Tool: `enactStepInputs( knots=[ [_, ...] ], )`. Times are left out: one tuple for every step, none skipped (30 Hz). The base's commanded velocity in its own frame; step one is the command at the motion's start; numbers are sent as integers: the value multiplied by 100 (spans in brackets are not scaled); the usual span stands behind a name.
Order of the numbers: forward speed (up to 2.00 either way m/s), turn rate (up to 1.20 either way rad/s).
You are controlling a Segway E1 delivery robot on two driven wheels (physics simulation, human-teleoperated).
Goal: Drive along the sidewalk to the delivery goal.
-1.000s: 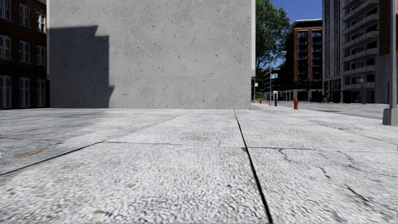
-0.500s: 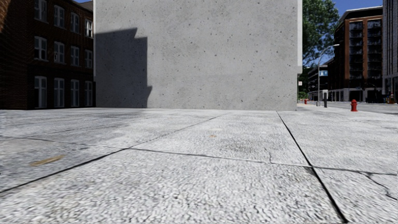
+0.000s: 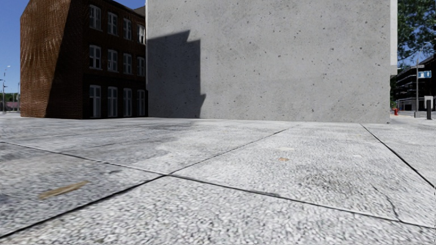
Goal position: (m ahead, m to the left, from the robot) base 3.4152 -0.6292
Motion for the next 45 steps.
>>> enactStepInputs(
  knots=[
    [151,48],
    [151,48],
    [151,45],
    [151,43],
    [151,42],
    [151,36],
    [151,0],
    [151,0],
    [151,0],
    [151,0],
    [151,0],
    [151,0],
    [151,0],
    [151,0],
    [151,0],
    [151,0],
    [151,0],
    [151,0],
    [151,0],
    [151,0],
    [151,0],
    [151,0],
    [151,0],
    [151,0],
    [151,0],
    [151,0],
    [151,0],
    [151,0],
    [151,0],
    [151,0],
    [151,0],
    [151,0],
    [151,-7],
    [151,-7],
    [151,-14],
    [151,-23],
    [151,-28],
    [151,-29],
    [151,-31],
    [151,-32],
    [151,-32],
    [151,-32],
    [151,-32],
    [151,-32],
    [151,-32]
  ],
)
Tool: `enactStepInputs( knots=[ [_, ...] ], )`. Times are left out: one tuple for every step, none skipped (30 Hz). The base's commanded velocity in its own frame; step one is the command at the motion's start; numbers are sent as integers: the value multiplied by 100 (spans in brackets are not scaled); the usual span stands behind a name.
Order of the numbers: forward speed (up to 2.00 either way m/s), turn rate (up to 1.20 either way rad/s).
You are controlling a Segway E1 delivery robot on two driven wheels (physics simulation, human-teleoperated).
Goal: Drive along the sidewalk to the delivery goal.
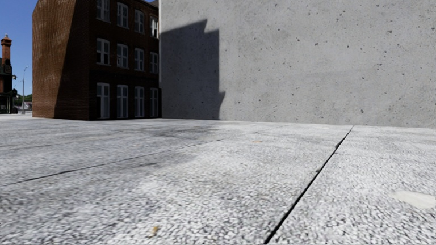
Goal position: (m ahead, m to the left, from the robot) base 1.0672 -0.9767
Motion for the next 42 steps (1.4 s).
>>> enactStepInputs(
  knots=[
    [151,-32],
    [151,-32],
    [151,-32],
    [151,-33],
    [151,-33],
    [151,-34],
    [151,-36],
    [151,-36],
    [151,-36],
    [151,-36],
    [151,-36],
    [151,-36],
    [151,-36],
    [151,-37],
    [151,-37],
    [151,-37],
    [150,-37],
    [146,-37],
    [141,-37],
    [141,-37],
    [139,-37],
    [138,-37],
    [137,-36],
    [136,0],
    [128,0],
    [112,0],
    [112,0],
    [80,0],
    [55,0],
    [25,0],
    [0,0],
    [0,0],
    [0,0],
    [0,0],
    [0,0],
    [0,0],
    [0,0],
    [0,0],
    [0,0],
    [0,0],
    [0,0],
    [0,0]
  ],
)
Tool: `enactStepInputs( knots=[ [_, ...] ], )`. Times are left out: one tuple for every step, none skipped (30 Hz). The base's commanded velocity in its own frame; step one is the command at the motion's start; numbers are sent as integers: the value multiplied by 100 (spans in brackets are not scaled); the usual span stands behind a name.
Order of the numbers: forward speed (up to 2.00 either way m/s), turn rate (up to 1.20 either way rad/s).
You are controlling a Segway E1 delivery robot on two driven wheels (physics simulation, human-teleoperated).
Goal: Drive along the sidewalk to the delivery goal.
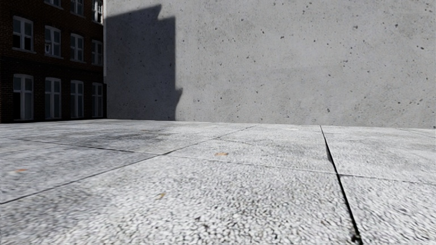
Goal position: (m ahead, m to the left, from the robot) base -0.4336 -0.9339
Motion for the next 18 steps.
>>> enactStepInputs(
  knots=[
    [0,0],
    [0,0],
    [0,0],
    [0,0],
    [0,0],
    [0,0],
    [0,0],
    [0,0],
    [0,0],
    [0,0],
    [0,0],
    [0,0],
    [0,0],
    [0,0],
    [0,0],
    [0,0],
    [0,0],
    [0,0]
  ],
)
